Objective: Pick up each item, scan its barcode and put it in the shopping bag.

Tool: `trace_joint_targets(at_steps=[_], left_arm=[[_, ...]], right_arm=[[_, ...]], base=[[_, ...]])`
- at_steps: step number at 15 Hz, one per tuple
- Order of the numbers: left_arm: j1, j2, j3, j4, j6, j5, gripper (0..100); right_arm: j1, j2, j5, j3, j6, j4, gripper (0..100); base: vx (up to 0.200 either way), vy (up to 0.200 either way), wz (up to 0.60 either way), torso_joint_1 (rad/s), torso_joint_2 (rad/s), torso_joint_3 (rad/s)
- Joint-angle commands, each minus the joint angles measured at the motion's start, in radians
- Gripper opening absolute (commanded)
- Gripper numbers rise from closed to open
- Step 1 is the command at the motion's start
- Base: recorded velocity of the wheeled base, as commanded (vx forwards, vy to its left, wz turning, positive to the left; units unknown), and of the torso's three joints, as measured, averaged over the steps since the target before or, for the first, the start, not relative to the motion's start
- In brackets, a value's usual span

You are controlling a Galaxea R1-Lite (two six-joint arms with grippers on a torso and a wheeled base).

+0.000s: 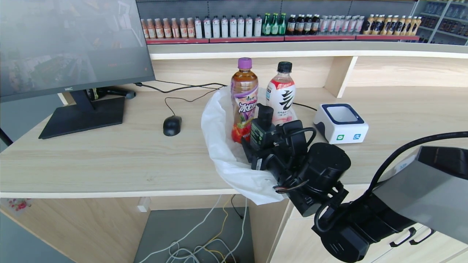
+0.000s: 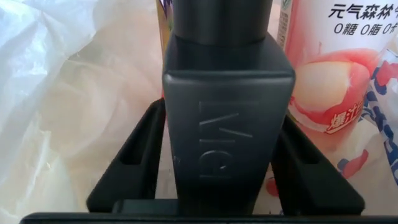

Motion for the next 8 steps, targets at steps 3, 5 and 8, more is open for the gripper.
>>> trace_joint_targets(at_steps=[3,5,8], left_arm=[[0.0,0.0,0.0,0.0,0.0,0.0,100],[0.0,0.0,0.0,0.0,0.0,0.0,100],[0.0,0.0,0.0,0.0,0.0,0.0,100]], right_arm=[[0.001,0.001,0.003,-0.006,0.005,-0.019,100],[0.001,-0.005,0.001,-0.005,0.005,-0.027,100],[0.001,-0.019,-0.002,0.003,0.002,-0.057,100]], base=[[0.0,0.0,0.0,0.0,0.0,0.0],[0.0,0.0,0.0,0.0,0.0,0.0],[0.0,0.0,0.0,0.0,0.0,0.0]])
